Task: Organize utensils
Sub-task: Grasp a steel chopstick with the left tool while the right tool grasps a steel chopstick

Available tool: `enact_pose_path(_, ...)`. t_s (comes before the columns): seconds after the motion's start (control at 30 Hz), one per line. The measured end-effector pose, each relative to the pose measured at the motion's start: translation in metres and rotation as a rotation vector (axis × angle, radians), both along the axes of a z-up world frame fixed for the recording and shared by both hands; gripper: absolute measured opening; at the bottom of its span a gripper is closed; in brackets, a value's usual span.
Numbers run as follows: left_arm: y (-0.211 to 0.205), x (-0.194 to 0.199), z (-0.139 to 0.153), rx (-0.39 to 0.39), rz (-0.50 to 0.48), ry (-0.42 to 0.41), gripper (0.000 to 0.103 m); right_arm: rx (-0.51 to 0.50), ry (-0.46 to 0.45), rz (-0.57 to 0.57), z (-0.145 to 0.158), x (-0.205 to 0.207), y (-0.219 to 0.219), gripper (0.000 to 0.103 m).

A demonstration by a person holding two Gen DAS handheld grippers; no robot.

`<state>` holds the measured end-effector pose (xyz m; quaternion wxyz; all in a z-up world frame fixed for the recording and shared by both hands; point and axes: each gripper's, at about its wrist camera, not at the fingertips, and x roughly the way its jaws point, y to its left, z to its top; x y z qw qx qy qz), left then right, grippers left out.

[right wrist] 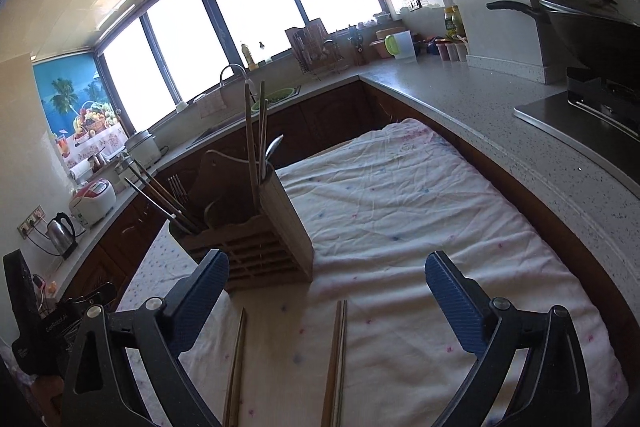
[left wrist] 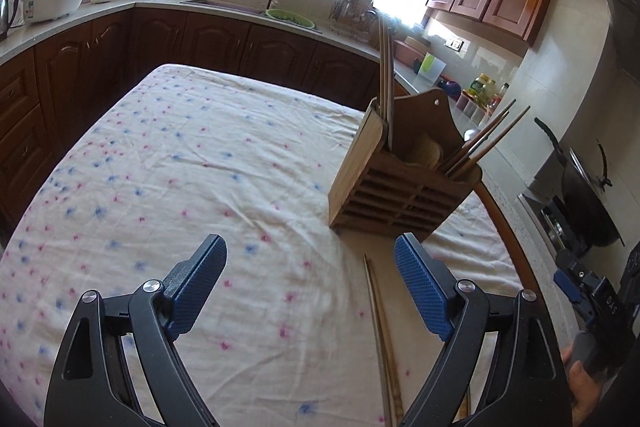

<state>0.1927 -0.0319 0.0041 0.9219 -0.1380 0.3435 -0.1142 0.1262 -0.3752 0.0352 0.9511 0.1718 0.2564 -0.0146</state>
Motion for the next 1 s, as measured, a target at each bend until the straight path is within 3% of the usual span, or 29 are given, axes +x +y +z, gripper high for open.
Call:
enact_pose_path(0.37, -0.015, -0.021, -0.038, 0.043, -0.044, 0.102, 0.088, -0.011, 0.145, 0.011, -0.047, -0.027, 0.005, 0.100)
enact_pose_path(0.63, -0.051, -0.016, -0.058, 0.174, -0.135, 0.184, 0.088, -0.057, 0.218, 0.038, -0.063, -0.022, 0.015, 0.098)
enact_pose_path(0.87, -0.072, -0.006, -0.069, 0.250, -0.176, 0.223, 0.088, -0.094, 0.278, 0.050, -0.075, -0.011, 0.020, 0.073)
enact_pose_path(1.0, -0.078, 0.003, -0.074, 0.257, -0.184, 0.239, 0.088, -0.103, 0.305, 0.060, -0.080, -0.004, 0.021, 0.059)
